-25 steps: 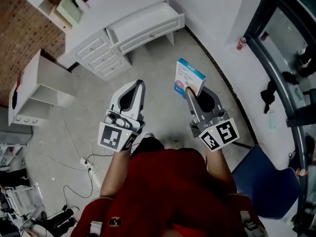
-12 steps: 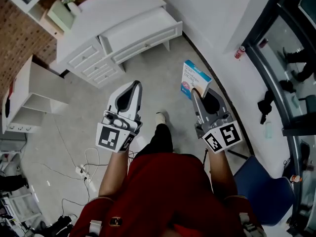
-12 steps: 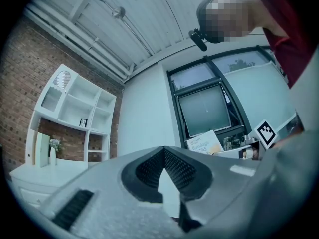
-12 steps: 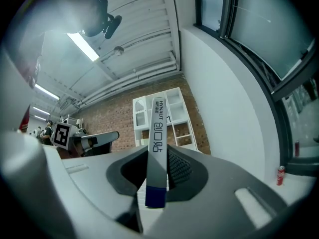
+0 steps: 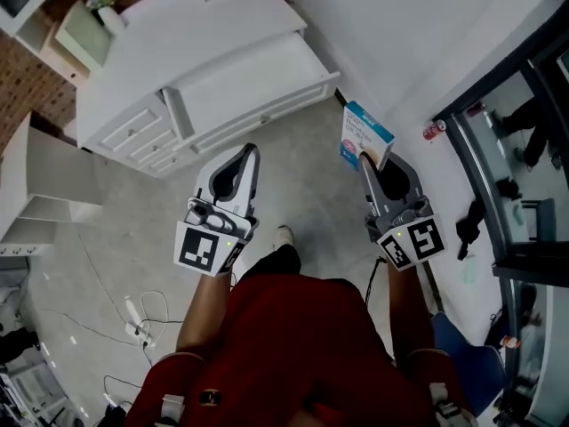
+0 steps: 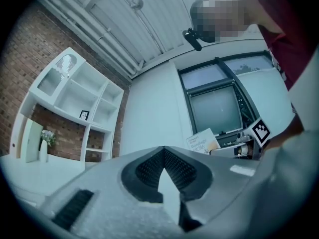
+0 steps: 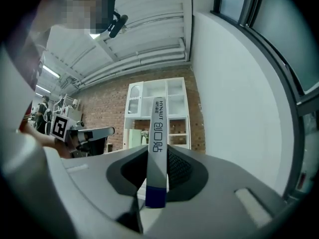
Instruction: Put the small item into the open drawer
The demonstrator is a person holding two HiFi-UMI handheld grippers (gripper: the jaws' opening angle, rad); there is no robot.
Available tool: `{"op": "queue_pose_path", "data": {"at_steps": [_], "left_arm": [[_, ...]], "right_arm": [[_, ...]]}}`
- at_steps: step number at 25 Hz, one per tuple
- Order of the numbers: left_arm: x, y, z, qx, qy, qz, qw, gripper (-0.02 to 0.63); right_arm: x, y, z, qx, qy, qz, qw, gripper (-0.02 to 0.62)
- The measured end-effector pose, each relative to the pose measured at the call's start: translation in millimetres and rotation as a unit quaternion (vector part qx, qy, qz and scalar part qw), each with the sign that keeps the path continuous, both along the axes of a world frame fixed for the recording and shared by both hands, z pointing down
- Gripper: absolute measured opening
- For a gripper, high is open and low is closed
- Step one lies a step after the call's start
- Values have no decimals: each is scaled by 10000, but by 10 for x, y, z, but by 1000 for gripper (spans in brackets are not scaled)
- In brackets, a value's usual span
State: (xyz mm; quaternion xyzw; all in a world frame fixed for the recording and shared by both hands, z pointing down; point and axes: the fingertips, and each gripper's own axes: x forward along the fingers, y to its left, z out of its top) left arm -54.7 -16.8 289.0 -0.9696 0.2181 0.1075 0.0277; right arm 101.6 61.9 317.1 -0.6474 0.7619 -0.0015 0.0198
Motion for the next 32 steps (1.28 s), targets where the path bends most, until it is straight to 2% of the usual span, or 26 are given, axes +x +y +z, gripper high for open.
{"op": "queue_pose_path", "data": {"at_steps": [5,11,18,22,27,30,32], "left_arm": [[161,-719,54,-63,44,61,10000,-2],[295,-1275,161,-211,169,-55,9996,-2],[456,-1787,299,-267,93,-433,9987,-2],[612,-2065,358,-252,37,-753,9968,-2],[887,-2389,393,-291,-63,-1195,9924,-2],[1045,-2551,419,-335,-111,-1479,9884,-2],[1112,-2623,465,-387,-173,-1713,9843,-2]], "right_arm": [[166,-772,99,-234,210,21,9995,80],[435,-1479,278,-621,583,-90,9963,80],[736,-2368,588,-1035,1056,-615,9871,81],[872,-2844,852,-1337,1465,-1057,9744,81],[1144,-3379,1248,-1757,1671,-1602,9569,81],[1264,-3647,1500,-2032,1868,-1989,9403,81],[1285,-3790,1712,-2240,2045,-2330,9240,81]]}}
